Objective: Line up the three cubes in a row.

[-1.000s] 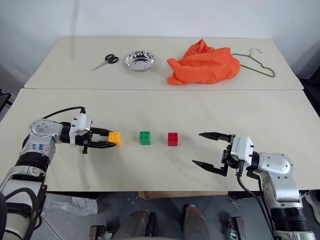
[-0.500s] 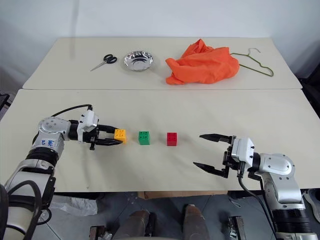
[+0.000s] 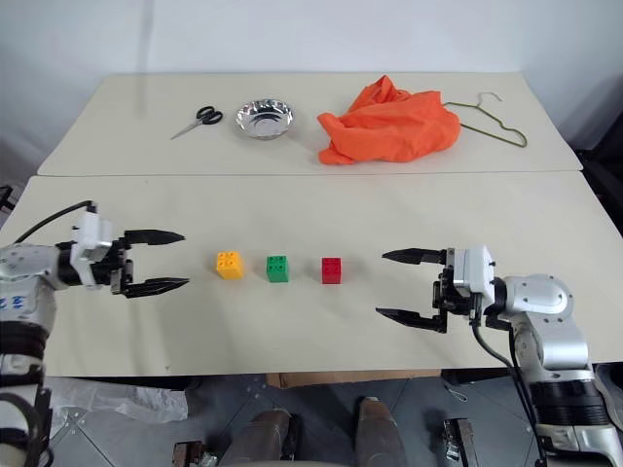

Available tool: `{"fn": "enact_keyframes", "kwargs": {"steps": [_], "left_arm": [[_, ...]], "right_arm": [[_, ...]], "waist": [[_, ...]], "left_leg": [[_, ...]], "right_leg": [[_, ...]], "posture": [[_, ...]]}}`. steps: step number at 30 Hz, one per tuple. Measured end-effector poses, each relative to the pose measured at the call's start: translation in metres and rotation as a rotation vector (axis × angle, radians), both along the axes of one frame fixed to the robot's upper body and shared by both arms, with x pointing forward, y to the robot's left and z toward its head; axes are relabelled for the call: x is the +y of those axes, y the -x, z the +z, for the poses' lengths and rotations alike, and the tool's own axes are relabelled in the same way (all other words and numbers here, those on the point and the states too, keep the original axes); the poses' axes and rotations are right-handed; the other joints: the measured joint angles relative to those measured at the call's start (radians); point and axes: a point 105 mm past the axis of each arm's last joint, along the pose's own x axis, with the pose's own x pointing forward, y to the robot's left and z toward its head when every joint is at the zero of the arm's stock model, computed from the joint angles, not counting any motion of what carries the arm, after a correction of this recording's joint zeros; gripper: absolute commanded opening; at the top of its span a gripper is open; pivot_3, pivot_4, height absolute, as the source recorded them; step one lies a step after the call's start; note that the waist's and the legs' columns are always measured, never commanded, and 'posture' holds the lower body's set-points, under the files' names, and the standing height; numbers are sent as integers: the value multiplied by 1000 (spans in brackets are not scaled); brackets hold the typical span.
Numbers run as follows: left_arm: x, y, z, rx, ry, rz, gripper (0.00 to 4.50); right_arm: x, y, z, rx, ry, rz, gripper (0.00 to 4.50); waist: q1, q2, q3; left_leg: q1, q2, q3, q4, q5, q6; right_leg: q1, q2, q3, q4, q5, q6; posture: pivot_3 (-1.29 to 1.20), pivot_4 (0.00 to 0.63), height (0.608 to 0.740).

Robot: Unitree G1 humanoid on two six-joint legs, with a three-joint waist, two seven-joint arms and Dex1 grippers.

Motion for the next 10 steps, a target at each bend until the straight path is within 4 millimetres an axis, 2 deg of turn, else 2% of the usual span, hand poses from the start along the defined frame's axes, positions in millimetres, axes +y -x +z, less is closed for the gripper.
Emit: {"fn": "enact_keyframes", "kwargs": {"steps": [3,5,8,10], "left_arm": [[6,11,6,-23,1,61,4475],[12,10,11,-47,-13,121,4475],[21,6,18,-83,-29,191,4475],[21,6,18,-86,-32,190,4475]], "right_arm": [[1,-9,15,-45,7,23,4500],[1,-13,21,-58,14,38,4500],[1,-18,23,-61,29,43,4500],[1,-21,17,-42,56,46,4500]], "waist": [[10,0,0],[18,0,0],[23,0,0],[22,0,0]], "left_leg": [[0,0,-1,0,0,0],[0,-1,-3,0,0,0],[0,-2,-3,0,0,0],[0,-2,-3,-1,0,0]], "right_leg": [[0,0,0,0,0,0],[1,-1,-1,-1,0,0],[2,-1,-1,-1,0,0],[1,-1,-2,-1,0,0]], "posture": [[0,150,740],[0,150,740],[0,150,740],[0,150,740]]}}
